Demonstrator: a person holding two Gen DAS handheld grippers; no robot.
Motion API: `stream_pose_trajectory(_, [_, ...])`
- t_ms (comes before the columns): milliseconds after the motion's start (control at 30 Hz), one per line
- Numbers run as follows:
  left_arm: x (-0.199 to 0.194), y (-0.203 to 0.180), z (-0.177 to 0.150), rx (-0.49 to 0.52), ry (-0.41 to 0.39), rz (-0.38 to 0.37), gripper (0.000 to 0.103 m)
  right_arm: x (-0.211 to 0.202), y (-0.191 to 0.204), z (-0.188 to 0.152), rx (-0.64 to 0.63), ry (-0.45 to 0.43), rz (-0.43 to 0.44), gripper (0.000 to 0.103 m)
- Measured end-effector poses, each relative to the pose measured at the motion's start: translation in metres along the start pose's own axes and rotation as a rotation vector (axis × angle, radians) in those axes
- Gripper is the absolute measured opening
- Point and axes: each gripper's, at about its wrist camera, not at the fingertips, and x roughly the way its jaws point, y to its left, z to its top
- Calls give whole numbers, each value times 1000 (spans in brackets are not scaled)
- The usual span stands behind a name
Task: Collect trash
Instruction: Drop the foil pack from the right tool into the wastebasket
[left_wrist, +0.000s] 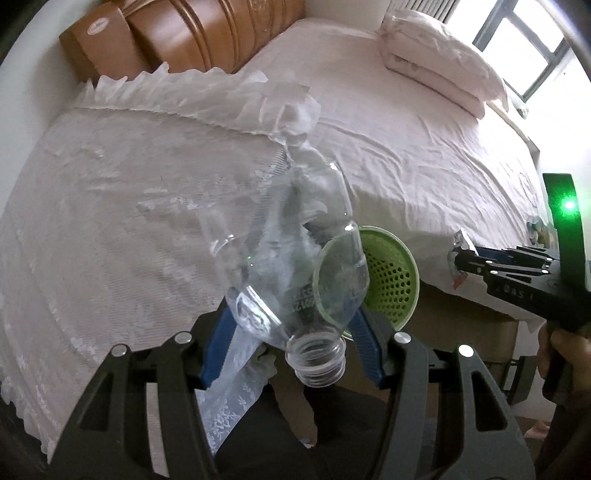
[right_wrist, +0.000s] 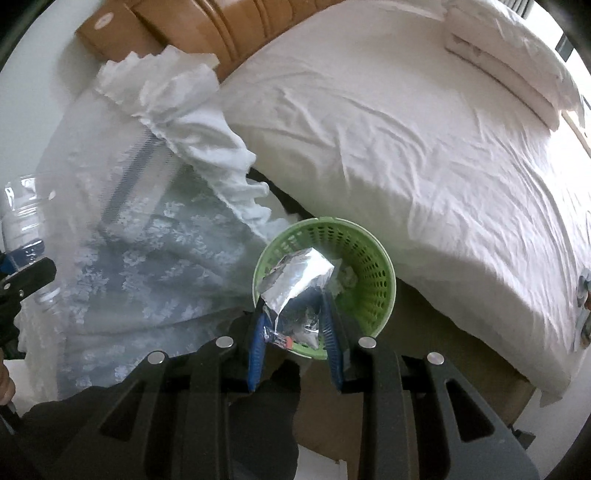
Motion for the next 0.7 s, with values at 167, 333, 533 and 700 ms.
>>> stream_pose_trajectory(167, [1,-2,-3,4,6,8,57,2,-17,-5,4,1,12,29])
stream_pose_trajectory(333, [0,-1,-6,2,8,16,57,3,-11,-3,4,2,16,29])
stream_pose_trajectory(533, [0,1,-9,-2,8,25,57,6,-6,-2,2,4,20,31])
stream_pose_trajectory(700, [0,-1,-11,4,10,26,57,9,-4,-3,19,-13,17,80])
